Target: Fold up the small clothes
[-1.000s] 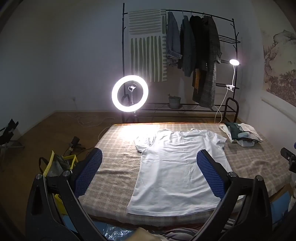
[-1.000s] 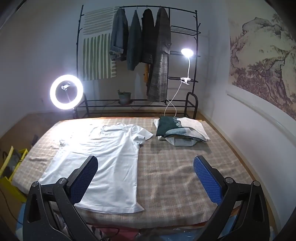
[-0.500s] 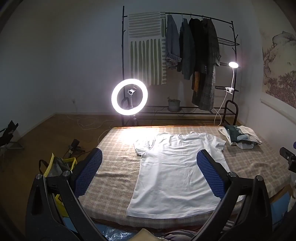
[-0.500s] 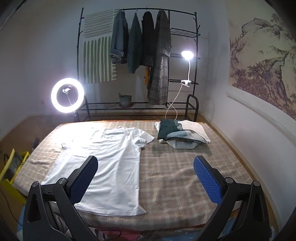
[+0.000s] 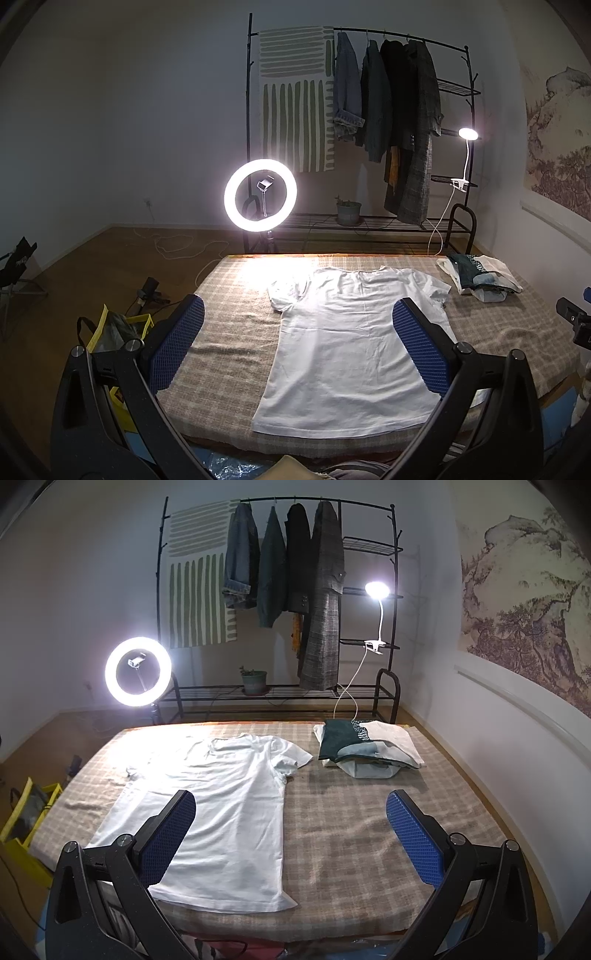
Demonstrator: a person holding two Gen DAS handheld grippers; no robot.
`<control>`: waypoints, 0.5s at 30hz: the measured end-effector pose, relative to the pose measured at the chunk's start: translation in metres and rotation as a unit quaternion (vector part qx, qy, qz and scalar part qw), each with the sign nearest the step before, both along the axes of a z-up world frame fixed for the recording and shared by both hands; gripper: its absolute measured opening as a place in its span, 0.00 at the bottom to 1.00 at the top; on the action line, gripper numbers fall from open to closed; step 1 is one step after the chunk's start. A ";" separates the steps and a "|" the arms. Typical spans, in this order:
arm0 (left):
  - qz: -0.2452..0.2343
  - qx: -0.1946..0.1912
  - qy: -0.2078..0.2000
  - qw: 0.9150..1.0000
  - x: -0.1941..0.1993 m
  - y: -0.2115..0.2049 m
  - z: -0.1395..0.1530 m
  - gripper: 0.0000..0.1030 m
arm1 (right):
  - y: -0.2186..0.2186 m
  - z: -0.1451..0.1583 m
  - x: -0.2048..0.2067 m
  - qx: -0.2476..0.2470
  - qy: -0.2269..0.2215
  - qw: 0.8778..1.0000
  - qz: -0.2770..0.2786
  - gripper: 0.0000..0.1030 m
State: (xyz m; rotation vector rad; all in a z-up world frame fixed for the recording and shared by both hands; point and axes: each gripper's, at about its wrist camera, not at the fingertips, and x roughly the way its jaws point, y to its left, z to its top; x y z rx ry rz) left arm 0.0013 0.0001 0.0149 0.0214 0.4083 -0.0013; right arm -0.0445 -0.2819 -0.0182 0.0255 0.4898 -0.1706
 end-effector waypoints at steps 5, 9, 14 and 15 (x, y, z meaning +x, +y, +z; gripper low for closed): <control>0.002 -0.002 -0.003 1.000 -0.001 0.001 0.005 1.00 | 0.001 0.000 0.001 0.001 0.001 1.000 -0.001 1.00; 0.002 -0.002 -0.003 1.000 -0.001 0.002 0.004 1.00 | 0.002 0.000 0.002 0.003 0.002 1.000 -0.001 1.00; 0.002 -0.002 -0.004 1.000 -0.001 0.001 0.006 1.00 | 0.003 0.000 0.003 0.003 0.002 1.000 0.001 1.00; 0.001 -0.002 -0.004 1.000 -0.001 0.002 0.005 1.00 | 0.002 -0.001 0.003 0.003 0.002 1.000 0.001 1.00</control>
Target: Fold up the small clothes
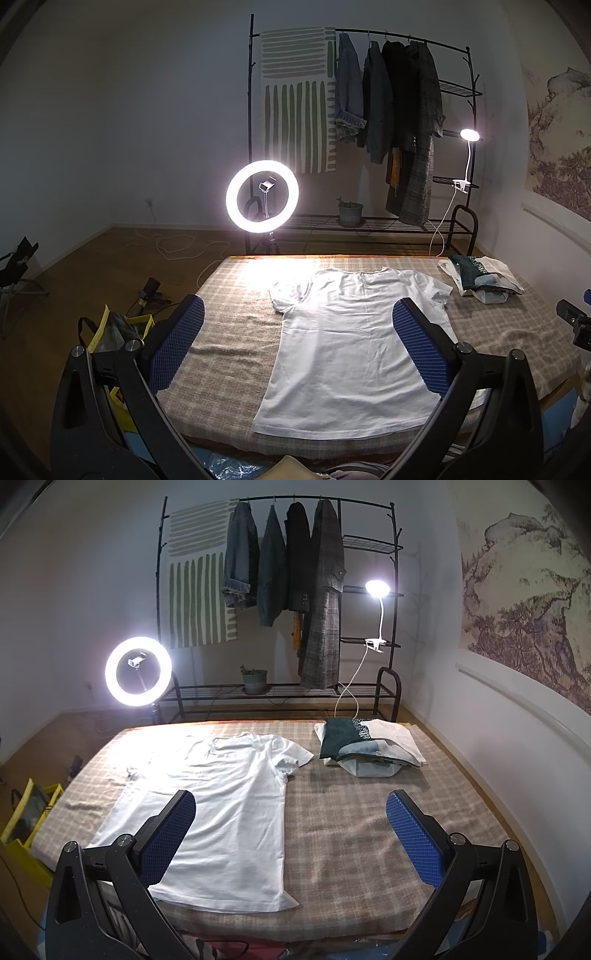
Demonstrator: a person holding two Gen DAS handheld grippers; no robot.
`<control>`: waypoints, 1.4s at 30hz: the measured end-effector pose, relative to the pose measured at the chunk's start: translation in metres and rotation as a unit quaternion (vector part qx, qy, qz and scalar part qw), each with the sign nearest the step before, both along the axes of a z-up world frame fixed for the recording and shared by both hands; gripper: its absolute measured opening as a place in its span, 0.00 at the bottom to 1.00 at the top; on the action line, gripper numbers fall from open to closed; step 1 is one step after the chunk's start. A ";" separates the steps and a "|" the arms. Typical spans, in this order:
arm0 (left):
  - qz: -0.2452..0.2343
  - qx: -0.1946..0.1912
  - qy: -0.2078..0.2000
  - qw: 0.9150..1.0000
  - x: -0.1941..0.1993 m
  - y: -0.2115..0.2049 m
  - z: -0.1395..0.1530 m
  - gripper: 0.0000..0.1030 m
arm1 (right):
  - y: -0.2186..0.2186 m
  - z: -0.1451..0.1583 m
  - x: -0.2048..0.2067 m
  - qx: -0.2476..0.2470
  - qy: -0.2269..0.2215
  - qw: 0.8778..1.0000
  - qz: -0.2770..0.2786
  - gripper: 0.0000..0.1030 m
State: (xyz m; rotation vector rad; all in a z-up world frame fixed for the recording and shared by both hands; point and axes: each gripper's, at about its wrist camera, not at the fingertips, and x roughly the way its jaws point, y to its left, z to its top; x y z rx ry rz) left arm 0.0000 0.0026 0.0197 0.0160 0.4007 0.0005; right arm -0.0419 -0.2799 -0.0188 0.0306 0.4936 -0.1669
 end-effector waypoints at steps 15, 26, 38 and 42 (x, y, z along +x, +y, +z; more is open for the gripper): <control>0.002 0.001 -0.002 1.000 0.001 0.003 0.004 1.00 | -0.001 -0.003 -0.001 0.001 -0.001 1.000 0.004 1.00; 0.003 0.001 -0.002 1.000 0.002 0.005 0.001 1.00 | 0.003 -0.003 0.002 -0.002 0.000 1.000 0.008 1.00; 0.013 0.006 0.007 1.000 0.019 0.016 -0.013 1.00 | 0.012 -0.002 0.022 -0.014 0.000 1.000 0.017 1.00; 0.018 0.008 0.013 1.000 0.027 0.019 -0.021 1.00 | 0.017 -0.001 0.033 -0.017 -0.003 1.000 0.024 1.00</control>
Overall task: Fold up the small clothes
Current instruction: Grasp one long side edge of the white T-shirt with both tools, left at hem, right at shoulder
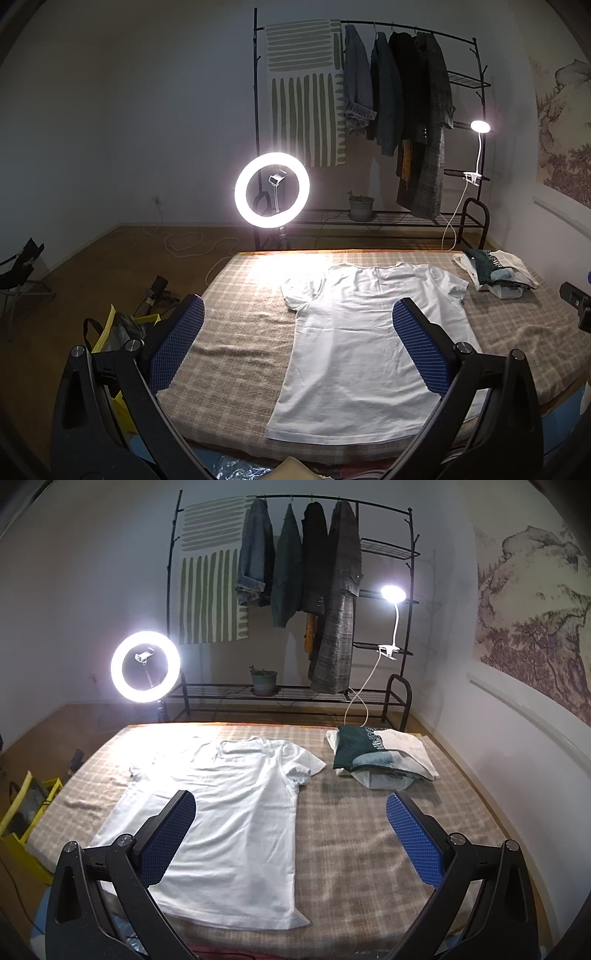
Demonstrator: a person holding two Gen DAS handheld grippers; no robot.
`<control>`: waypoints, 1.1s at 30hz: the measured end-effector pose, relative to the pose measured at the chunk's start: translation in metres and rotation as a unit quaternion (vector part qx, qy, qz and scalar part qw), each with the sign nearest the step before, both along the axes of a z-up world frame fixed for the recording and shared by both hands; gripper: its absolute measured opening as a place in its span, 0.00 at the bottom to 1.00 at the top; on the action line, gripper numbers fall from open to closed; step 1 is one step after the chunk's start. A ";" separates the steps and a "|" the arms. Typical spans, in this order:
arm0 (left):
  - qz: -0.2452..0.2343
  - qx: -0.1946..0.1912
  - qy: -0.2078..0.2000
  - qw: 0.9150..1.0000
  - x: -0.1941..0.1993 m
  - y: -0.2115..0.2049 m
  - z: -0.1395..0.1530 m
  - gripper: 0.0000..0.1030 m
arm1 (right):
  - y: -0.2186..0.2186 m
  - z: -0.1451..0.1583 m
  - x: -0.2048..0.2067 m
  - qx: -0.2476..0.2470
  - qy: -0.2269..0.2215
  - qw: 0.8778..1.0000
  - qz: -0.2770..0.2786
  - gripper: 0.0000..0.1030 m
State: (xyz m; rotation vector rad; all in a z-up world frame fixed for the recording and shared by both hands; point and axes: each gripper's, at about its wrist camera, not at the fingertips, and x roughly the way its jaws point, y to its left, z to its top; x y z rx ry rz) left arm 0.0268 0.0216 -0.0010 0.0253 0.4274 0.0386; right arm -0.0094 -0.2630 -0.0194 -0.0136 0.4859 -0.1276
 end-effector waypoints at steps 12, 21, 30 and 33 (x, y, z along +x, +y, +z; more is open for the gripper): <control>0.012 -0.033 0.018 0.999 0.025 0.040 -0.039 1.00 | 0.023 0.006 0.056 0.019 -0.034 0.996 0.077 1.00; 0.018 -0.074 0.101 0.992 0.051 0.095 -0.114 0.79 | 0.080 0.000 0.131 0.007 0.006 0.987 0.158 1.00; -0.031 -0.139 0.215 0.966 0.071 0.111 -0.208 0.51 | 0.153 -0.035 0.229 0.036 0.082 0.967 0.240 0.99; -0.048 -0.148 0.237 0.959 0.070 0.106 -0.229 0.48 | 0.177 -0.051 0.262 0.058 0.116 0.957 0.259 0.89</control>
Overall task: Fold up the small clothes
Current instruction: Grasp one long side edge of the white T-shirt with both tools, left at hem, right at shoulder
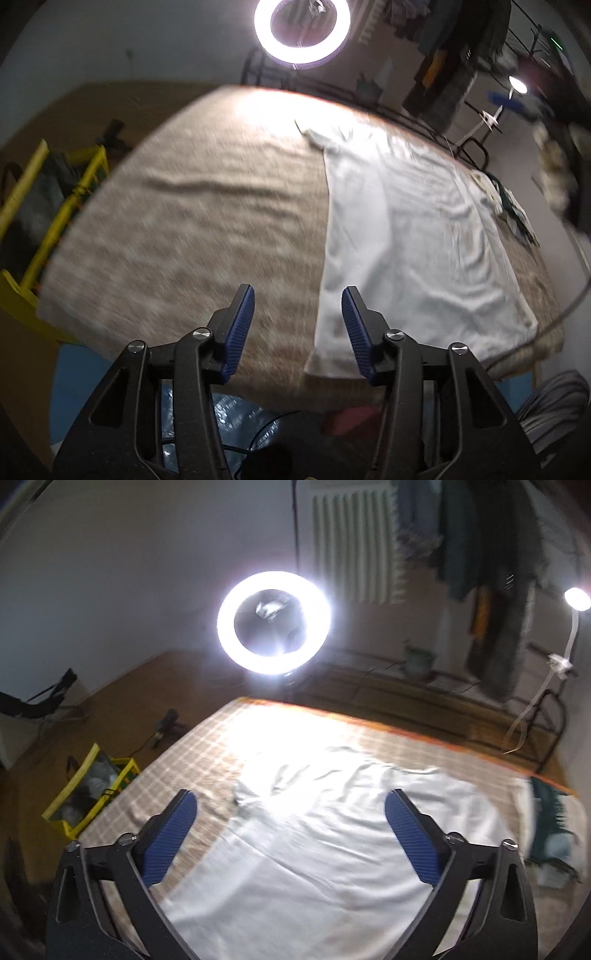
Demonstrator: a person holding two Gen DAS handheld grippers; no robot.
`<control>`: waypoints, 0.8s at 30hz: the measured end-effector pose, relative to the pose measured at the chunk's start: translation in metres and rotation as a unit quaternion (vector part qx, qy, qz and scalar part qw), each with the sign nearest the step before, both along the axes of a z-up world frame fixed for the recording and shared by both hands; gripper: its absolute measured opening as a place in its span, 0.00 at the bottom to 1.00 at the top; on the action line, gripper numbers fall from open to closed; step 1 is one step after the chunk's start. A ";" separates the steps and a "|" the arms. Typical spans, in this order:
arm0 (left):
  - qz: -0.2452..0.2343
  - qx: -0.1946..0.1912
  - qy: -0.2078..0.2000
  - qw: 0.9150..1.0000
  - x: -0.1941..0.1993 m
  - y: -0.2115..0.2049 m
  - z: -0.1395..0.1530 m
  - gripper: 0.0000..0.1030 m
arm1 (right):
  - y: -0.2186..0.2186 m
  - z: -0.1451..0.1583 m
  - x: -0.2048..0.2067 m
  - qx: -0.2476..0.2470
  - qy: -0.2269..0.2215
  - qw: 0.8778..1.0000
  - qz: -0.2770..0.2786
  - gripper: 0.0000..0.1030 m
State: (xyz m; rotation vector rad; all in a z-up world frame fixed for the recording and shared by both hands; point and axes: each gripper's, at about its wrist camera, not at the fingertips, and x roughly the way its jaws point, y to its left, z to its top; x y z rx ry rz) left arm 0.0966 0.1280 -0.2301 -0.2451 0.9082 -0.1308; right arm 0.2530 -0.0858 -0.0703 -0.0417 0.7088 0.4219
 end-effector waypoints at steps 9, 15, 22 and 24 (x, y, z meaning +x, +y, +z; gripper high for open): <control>-0.037 -0.029 0.040 0.998 0.008 -0.015 -0.038 0.39 | 0.076 -0.069 0.100 0.009 0.107 0.994 0.034 0.69; -0.052 -0.034 0.036 0.997 0.013 -0.020 -0.042 0.18 | 0.115 -0.115 0.155 0.002 0.153 0.988 0.028 0.69; -0.067 -0.049 0.031 0.996 0.014 -0.021 -0.044 0.05 | 0.147 -0.159 0.190 -0.030 0.179 0.983 0.021 0.65; -0.071 -0.050 0.028 0.996 0.014 -0.021 -0.043 0.04 | 0.154 -0.166 0.196 -0.045 0.178 0.983 0.022 0.64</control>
